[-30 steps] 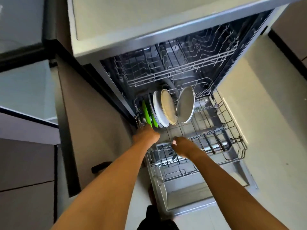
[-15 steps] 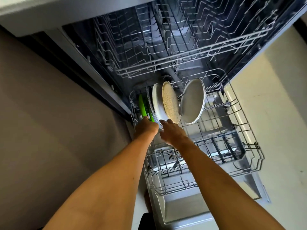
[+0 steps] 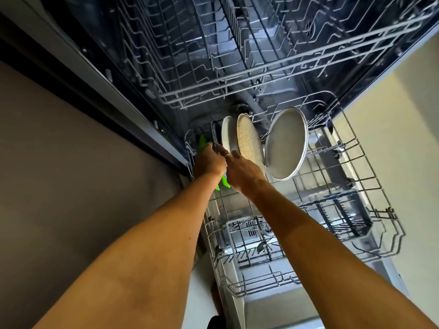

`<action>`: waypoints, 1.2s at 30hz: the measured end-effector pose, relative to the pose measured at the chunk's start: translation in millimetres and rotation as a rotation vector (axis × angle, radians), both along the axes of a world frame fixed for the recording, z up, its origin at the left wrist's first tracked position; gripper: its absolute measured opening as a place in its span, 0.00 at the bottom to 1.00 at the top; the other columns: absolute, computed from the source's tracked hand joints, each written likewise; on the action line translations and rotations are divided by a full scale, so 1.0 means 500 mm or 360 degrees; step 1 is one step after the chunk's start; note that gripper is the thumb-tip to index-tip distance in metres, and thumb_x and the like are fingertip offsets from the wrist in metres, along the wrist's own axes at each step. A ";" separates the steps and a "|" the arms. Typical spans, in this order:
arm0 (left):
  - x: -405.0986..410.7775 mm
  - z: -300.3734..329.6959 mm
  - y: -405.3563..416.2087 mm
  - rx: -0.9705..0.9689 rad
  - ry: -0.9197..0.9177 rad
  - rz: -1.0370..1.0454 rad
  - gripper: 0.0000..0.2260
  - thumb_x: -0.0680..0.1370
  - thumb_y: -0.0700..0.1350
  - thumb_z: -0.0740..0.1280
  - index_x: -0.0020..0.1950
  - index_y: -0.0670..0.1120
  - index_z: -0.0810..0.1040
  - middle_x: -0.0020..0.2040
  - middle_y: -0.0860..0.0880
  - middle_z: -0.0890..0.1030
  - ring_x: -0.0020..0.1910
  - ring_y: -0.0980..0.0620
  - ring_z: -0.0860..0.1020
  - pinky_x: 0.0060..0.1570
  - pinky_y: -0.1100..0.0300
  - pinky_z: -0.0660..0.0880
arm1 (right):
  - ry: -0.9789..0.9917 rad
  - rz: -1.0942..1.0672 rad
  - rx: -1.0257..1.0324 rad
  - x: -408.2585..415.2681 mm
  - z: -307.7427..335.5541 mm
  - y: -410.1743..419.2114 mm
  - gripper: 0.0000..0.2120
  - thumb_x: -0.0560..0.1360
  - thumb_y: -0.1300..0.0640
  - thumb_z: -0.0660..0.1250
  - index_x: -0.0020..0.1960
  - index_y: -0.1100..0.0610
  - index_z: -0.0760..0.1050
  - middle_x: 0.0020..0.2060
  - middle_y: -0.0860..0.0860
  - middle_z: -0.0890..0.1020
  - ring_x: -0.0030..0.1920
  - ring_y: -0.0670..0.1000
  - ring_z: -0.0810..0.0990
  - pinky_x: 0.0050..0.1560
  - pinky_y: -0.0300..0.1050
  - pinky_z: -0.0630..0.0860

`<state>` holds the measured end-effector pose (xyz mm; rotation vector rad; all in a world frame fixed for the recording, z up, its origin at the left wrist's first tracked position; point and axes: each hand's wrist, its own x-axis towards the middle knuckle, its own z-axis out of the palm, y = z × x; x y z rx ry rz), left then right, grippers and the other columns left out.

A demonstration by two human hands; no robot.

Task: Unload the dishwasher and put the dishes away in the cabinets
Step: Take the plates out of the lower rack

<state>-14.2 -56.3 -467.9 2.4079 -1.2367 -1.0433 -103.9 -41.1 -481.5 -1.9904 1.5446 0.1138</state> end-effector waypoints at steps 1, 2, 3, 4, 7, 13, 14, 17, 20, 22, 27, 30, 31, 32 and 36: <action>0.004 -0.003 -0.002 -0.0036 -0.0001 0.0006 0.18 0.79 0.39 0.60 0.69 0.44 0.71 0.65 0.41 0.76 0.64 0.41 0.74 0.61 0.50 0.72 | 0.0062 0.0023 -0.0028 0.003 0.001 -0.001 0.37 0.77 0.66 0.57 0.77 0.44 0.44 0.65 0.57 0.69 0.52 0.60 0.80 0.45 0.53 0.77; 0.008 -0.004 -0.003 -0.0055 -0.0005 0.0003 0.17 0.79 0.39 0.60 0.67 0.43 0.73 0.64 0.41 0.77 0.63 0.41 0.75 0.60 0.51 0.73 | 0.0133 0.0036 -0.0068 0.007 0.002 -0.003 0.35 0.78 0.65 0.57 0.77 0.46 0.45 0.66 0.58 0.69 0.51 0.59 0.80 0.45 0.52 0.77; 0.013 -0.005 -0.005 -0.0068 -0.0011 -0.0007 0.15 0.79 0.39 0.61 0.65 0.42 0.75 0.62 0.41 0.78 0.61 0.41 0.76 0.58 0.53 0.73 | 0.0204 0.0047 -0.0117 0.011 0.001 -0.004 0.33 0.79 0.64 0.57 0.77 0.47 0.46 0.67 0.58 0.68 0.50 0.59 0.81 0.45 0.52 0.77; 0.016 -0.006 -0.006 -0.0076 -0.0009 -0.0019 0.13 0.79 0.40 0.61 0.62 0.41 0.77 0.60 0.40 0.79 0.60 0.41 0.77 0.55 0.54 0.73 | 0.0266 0.0060 -0.0155 0.015 0.003 -0.004 0.30 0.79 0.63 0.56 0.77 0.48 0.49 0.66 0.59 0.68 0.49 0.58 0.81 0.45 0.51 0.78; 0.019 -0.005 -0.013 -0.0078 0.0051 -0.0032 0.11 0.78 0.42 0.65 0.57 0.38 0.78 0.56 0.39 0.81 0.56 0.42 0.79 0.50 0.56 0.74 | 0.0354 0.0065 -0.0194 0.017 0.009 0.001 0.25 0.79 0.63 0.59 0.74 0.54 0.59 0.63 0.58 0.71 0.50 0.58 0.81 0.46 0.49 0.79; 0.013 -0.004 -0.026 0.0011 0.0189 -0.0007 0.10 0.74 0.40 0.70 0.50 0.34 0.77 0.51 0.36 0.81 0.50 0.40 0.81 0.49 0.52 0.79 | 0.0288 -0.0037 -0.0164 0.016 0.003 0.006 0.21 0.76 0.65 0.64 0.68 0.59 0.68 0.58 0.58 0.74 0.51 0.56 0.81 0.51 0.48 0.78; 0.013 -0.007 -0.021 0.0030 0.0225 -0.0006 0.09 0.73 0.39 0.71 0.48 0.34 0.77 0.50 0.36 0.81 0.50 0.39 0.81 0.49 0.49 0.79 | 0.0278 -0.0051 -0.0151 0.017 0.002 0.012 0.20 0.76 0.65 0.64 0.67 0.60 0.68 0.57 0.58 0.74 0.51 0.56 0.81 0.51 0.47 0.78; 0.014 -0.019 0.007 0.0107 0.0362 0.0060 0.07 0.74 0.40 0.71 0.41 0.39 0.74 0.50 0.35 0.81 0.49 0.40 0.81 0.48 0.46 0.80 | 0.0234 -0.0044 -0.0168 0.015 0.001 0.039 0.19 0.76 0.64 0.64 0.66 0.61 0.69 0.55 0.58 0.75 0.49 0.55 0.80 0.51 0.45 0.77; 0.009 -0.015 0.038 0.0135 0.0432 0.0121 0.08 0.75 0.39 0.68 0.38 0.42 0.72 0.51 0.35 0.80 0.48 0.40 0.81 0.49 0.46 0.80 | 0.0176 -0.0039 -0.0174 0.009 0.013 0.067 0.17 0.77 0.64 0.63 0.66 0.62 0.69 0.54 0.58 0.75 0.48 0.54 0.80 0.52 0.45 0.77; 0.002 -0.005 0.054 0.0145 0.0473 0.0164 0.11 0.76 0.37 0.66 0.36 0.45 0.69 0.50 0.35 0.80 0.49 0.40 0.81 0.50 0.46 0.80 | 0.0145 -0.0069 -0.0187 0.004 0.021 0.078 0.17 0.77 0.64 0.62 0.66 0.62 0.68 0.54 0.58 0.75 0.48 0.53 0.80 0.52 0.45 0.78; -0.018 0.051 0.080 0.0171 0.0518 0.0136 0.09 0.76 0.40 0.67 0.38 0.45 0.69 0.51 0.38 0.80 0.49 0.41 0.81 0.49 0.46 0.80 | -0.0089 -0.0399 -0.0191 -0.025 0.079 0.098 0.13 0.82 0.56 0.54 0.60 0.62 0.70 0.50 0.56 0.77 0.44 0.53 0.77 0.45 0.42 0.71; -0.043 0.103 0.100 0.0178 0.0499 0.0070 0.06 0.76 0.42 0.68 0.50 0.42 0.74 0.51 0.40 0.80 0.49 0.42 0.81 0.48 0.47 0.80 | -0.0170 -0.0514 -0.0294 -0.042 0.143 0.111 0.16 0.83 0.51 0.48 0.56 0.62 0.69 0.43 0.57 0.80 0.38 0.56 0.78 0.41 0.47 0.75; -0.052 0.118 0.105 0.0170 0.0482 0.0058 0.10 0.76 0.42 0.69 0.55 0.41 0.74 0.52 0.40 0.80 0.49 0.42 0.81 0.48 0.48 0.81 | -0.0169 -0.0470 -0.0310 -0.048 0.166 0.115 0.16 0.83 0.52 0.47 0.57 0.61 0.68 0.42 0.57 0.81 0.37 0.56 0.80 0.42 0.50 0.79; -0.060 0.133 0.110 0.0154 0.0478 0.0046 0.11 0.76 0.43 0.69 0.57 0.41 0.75 0.53 0.40 0.80 0.49 0.42 0.81 0.48 0.48 0.81 | -0.0144 -0.0412 -0.0325 -0.054 0.189 0.119 0.15 0.83 0.52 0.48 0.60 0.61 0.67 0.43 0.56 0.81 0.38 0.56 0.81 0.43 0.51 0.80; -0.086 0.208 0.141 0.0107 0.0545 0.0052 0.11 0.75 0.40 0.69 0.54 0.38 0.75 0.55 0.38 0.80 0.52 0.41 0.81 0.49 0.47 0.80 | 0.0253 -0.0147 -0.0442 -0.097 0.264 0.144 0.26 0.80 0.59 0.58 0.75 0.58 0.52 0.60 0.56 0.70 0.46 0.57 0.82 0.47 0.50 0.80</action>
